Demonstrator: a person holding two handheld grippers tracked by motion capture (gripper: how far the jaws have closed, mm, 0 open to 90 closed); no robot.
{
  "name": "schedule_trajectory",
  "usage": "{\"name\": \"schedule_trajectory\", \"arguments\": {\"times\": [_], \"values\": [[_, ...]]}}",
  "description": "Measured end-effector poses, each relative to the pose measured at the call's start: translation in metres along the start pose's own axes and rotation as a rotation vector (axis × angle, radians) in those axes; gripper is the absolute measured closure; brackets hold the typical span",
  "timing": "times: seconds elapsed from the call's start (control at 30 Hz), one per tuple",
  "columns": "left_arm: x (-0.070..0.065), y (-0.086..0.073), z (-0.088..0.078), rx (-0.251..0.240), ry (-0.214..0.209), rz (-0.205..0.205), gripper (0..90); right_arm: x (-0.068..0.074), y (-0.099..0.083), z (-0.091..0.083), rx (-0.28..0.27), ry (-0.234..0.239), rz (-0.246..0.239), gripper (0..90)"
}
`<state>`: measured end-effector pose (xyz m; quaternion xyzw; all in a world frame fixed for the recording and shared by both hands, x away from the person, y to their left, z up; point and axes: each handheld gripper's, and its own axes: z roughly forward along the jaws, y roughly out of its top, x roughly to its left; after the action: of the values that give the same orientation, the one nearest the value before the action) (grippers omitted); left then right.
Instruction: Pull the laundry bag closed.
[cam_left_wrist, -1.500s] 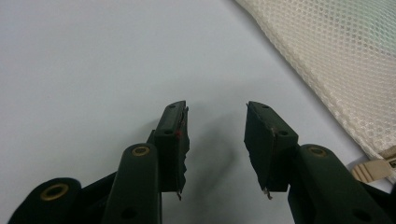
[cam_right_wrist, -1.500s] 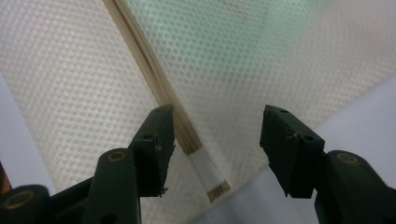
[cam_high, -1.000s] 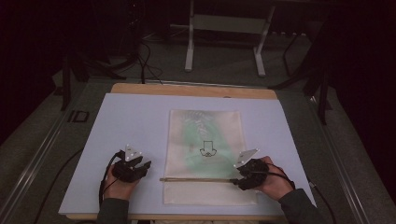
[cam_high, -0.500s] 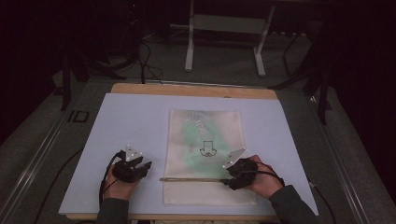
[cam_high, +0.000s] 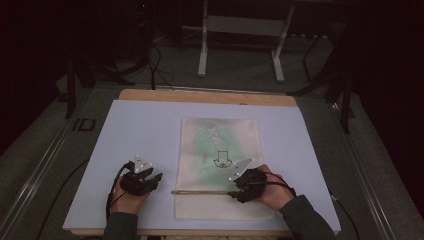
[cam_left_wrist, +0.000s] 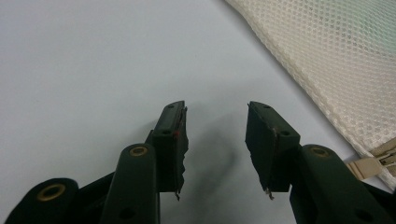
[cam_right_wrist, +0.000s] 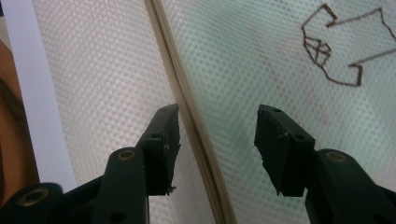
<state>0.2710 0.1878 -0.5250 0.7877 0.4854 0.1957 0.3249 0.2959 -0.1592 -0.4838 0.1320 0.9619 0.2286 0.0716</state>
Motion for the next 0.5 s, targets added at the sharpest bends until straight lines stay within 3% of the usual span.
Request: {"name": "schedule_trajectory", "arguments": {"times": [0.5], "values": [[0.000, 0.000, 0.000, -0.003, -0.007, 0.003, 57.4, 0.007, 0.022, 0.010, -0.004, 0.023, -0.048, 50.4]]}}
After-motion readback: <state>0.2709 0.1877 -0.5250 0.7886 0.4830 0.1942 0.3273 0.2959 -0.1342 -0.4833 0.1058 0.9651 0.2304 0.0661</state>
